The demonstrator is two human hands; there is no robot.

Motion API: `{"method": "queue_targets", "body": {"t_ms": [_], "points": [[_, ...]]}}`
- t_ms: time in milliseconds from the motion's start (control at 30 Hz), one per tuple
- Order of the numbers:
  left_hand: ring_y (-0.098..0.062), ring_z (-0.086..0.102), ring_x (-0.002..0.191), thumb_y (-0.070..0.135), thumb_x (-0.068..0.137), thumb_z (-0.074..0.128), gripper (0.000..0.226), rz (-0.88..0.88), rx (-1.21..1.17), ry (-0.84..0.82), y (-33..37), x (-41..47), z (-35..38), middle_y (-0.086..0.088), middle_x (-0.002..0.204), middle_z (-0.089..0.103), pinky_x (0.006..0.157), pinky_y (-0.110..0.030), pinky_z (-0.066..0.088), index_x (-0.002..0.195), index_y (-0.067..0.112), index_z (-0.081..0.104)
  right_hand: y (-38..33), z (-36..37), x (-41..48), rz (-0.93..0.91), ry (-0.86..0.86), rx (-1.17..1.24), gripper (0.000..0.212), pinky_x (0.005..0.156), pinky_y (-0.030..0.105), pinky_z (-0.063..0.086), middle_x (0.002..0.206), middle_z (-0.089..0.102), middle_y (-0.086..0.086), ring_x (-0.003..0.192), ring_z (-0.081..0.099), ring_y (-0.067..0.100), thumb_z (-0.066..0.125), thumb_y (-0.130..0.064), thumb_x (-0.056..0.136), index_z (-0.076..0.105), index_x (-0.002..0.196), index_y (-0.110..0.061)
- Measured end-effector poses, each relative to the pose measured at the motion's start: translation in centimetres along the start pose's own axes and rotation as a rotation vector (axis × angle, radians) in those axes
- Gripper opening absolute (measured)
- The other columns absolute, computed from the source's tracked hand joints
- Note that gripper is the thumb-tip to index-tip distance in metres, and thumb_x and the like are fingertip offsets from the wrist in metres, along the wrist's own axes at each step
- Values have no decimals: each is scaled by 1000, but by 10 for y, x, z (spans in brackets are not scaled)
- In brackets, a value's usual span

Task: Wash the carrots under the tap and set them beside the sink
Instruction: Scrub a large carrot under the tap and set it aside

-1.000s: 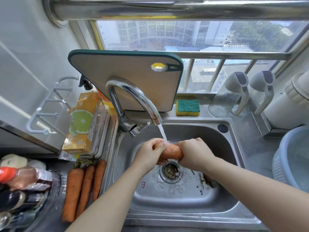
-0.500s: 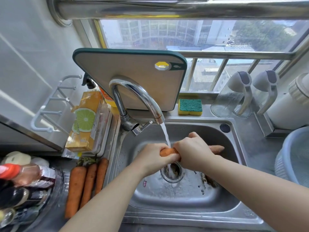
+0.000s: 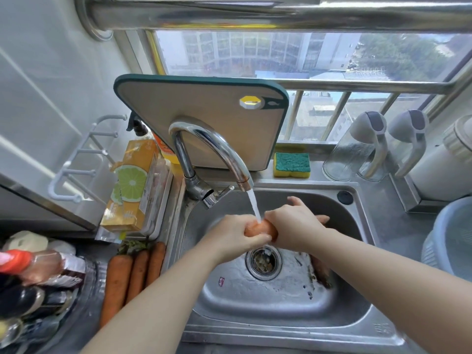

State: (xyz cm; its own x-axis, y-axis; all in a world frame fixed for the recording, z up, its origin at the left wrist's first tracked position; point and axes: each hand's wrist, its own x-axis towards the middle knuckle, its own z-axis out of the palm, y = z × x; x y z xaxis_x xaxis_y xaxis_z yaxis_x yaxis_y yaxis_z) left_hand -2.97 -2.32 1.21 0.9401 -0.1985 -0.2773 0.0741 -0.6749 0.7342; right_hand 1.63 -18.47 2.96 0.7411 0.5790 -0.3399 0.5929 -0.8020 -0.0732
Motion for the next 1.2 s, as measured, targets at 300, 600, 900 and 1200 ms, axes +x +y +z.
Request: {"method": "queue_targets", "body": {"t_ms": [300, 600, 900, 1200], "points": [[-15, 55, 67, 39, 97, 41, 42, -45, -79, 41, -13, 1, -5, 8, 64, 60, 65, -31, 40, 63, 23, 59, 0, 0, -13, -84, -71, 175, 36, 118, 49, -5, 97, 52, -10, 113, 54, 16, 36, -54, 95, 47, 107, -22], [-25, 59, 89, 28, 101, 34, 38, -58, 9, 154, -3, 5, -4, -8, 88, 65, 70, -29, 37, 88, 16, 67, 5, -9, -3, 30, -125, 565, 33, 101, 43, 24, 60, 49, -18, 67, 47, -1, 51, -55, 89, 46, 62, -36], [-24, 56, 72, 32, 98, 38, 28, -68, 34, 230, 1, 5, -3, -2, 71, 57, 67, -39, 43, 82, 15, 52, 7, -8, -7, 0, -95, 723, 31, 78, 31, 32, 49, 49, -25, 58, 42, 0, 61, -48, 86, 53, 56, -46], [-29, 57, 77, 32, 98, 39, 35, -157, 1, 232, -3, 6, -5, -13, 77, 60, 62, -33, 36, 81, 5, 53, 7, -7, -9, -89, -77, 641, 18, 64, 21, 36, 64, 54, -15, 58, 47, 0, 69, -39, 83, 56, 72, -45]]}}
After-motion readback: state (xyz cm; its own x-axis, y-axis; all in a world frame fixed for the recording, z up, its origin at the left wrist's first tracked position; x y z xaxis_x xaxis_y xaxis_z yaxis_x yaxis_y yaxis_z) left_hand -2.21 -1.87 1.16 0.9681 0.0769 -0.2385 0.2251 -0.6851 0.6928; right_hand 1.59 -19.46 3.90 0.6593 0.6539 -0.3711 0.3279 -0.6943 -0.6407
